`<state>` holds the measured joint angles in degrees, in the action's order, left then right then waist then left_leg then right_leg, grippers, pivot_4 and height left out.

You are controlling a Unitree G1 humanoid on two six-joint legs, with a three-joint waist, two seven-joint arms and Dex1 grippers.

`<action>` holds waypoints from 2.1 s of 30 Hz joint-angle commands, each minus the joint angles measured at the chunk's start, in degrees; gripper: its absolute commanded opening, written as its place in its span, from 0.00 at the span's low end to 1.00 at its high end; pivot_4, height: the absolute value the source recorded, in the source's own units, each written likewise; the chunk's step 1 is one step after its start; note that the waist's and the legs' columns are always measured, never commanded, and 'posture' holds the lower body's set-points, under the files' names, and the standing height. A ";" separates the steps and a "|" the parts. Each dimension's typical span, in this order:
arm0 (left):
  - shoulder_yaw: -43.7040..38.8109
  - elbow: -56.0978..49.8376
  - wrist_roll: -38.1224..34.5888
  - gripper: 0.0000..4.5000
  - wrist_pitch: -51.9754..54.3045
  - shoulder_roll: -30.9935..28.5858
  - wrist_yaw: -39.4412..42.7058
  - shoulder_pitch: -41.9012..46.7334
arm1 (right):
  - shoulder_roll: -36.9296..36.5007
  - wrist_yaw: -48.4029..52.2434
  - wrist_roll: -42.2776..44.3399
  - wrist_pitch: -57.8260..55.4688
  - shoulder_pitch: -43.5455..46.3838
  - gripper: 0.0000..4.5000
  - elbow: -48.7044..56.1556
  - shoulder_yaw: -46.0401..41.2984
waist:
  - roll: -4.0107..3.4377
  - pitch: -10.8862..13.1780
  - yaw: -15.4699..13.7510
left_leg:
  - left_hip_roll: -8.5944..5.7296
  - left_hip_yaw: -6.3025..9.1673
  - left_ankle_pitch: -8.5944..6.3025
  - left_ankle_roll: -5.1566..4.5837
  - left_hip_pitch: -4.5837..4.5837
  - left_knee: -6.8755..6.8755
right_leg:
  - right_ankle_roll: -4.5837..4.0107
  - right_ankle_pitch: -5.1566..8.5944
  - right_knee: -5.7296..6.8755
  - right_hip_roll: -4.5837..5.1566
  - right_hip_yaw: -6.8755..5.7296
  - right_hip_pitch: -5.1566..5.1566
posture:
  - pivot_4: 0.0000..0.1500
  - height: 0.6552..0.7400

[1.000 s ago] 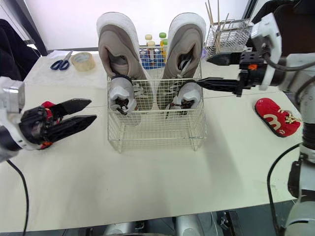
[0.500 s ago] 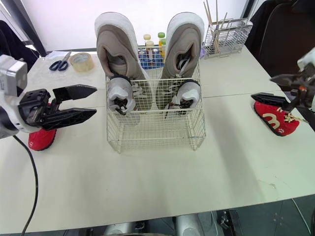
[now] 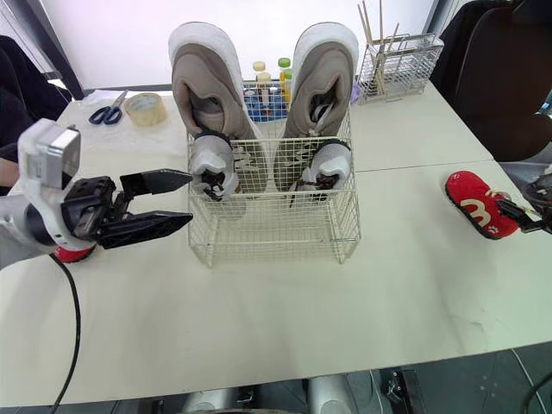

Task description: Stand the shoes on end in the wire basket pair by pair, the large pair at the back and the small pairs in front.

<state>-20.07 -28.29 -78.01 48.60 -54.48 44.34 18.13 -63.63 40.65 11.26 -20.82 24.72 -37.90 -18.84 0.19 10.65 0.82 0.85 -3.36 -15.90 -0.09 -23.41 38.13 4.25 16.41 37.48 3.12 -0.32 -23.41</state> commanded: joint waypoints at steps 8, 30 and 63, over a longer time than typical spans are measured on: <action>-1.89 -4.02 -3.37 0.96 -0.42 1.08 -5.66 -1.69 | 1.06 6.28 1.81 1.07 7.72 1.00 -13.07 -0.55 | 0.00 0.00 0.18 | 0.10 0.02 0.06 0.05 0.10 0.02 | 0.01 -0.01 0.15 -0.23 0.13 0.02 | 1.00 1.00; -1.85 -4.73 -1.81 0.98 -1.36 1.70 -8.55 -2.07 | 5.83 6.30 -1.79 7.43 14.79 0.88 -24.64 3.20 | 0.00 0.00 0.23 | 0.10 0.02 0.12 0.15 0.18 0.12 | 0.01 -0.01 0.46 -0.34 0.18 0.00 | 1.00 1.00; 3.65 25.10 4.22 0.98 5.64 1.78 2.02 31.72 | 11.66 12.82 16.85 6.75 29.38 0.04 49.65 7.70 | 0.02 0.05 -0.01 | 0.12 0.33 0.32 0.39 -0.02 0.11 | 0.02 -0.01 0.61 -0.45 0.17 -0.16 | 1.00 1.00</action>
<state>-16.04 -3.62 -74.51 53.30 -51.28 44.28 48.14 -50.35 51.49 26.26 -13.92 51.65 8.02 -10.65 0.21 10.70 0.81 0.99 -3.02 -15.58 0.30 -23.43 38.24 4.27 16.39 38.10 2.67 -0.14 -23.59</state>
